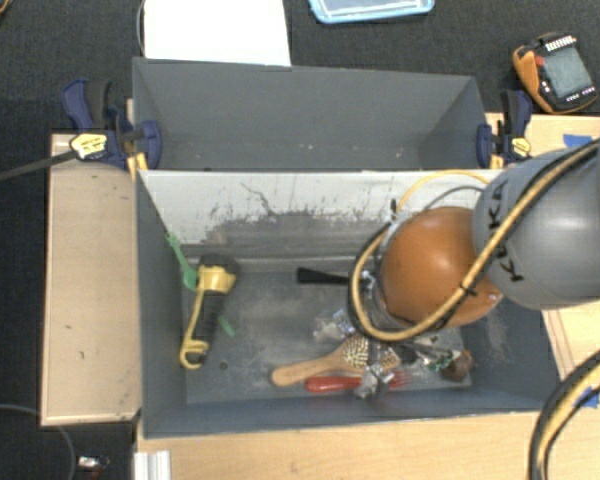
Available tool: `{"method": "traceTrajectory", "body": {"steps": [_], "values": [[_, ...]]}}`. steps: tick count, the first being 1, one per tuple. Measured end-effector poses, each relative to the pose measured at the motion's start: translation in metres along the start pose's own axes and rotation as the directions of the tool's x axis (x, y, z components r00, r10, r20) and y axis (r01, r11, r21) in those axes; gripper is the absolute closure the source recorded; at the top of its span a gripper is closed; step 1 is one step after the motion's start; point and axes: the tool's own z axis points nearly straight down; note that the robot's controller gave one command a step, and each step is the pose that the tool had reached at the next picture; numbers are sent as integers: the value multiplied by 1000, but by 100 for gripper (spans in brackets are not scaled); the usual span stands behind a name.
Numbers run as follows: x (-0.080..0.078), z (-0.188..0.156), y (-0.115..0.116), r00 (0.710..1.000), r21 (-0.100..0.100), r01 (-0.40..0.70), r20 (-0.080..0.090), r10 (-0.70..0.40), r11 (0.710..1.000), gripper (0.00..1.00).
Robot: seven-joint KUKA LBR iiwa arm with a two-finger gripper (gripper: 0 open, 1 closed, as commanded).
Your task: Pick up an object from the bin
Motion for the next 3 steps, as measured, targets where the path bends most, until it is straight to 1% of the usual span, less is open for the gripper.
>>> {"method": "traceTrajectory", "body": {"steps": [1,2,3], "values": [[-11,5,18,964,0,-267,-13,267,964,100],[-11,5,18,964,0,-267,-13,267,964,100],[-11,-6,18,963,0,-269,-15,269,963,100]]}}
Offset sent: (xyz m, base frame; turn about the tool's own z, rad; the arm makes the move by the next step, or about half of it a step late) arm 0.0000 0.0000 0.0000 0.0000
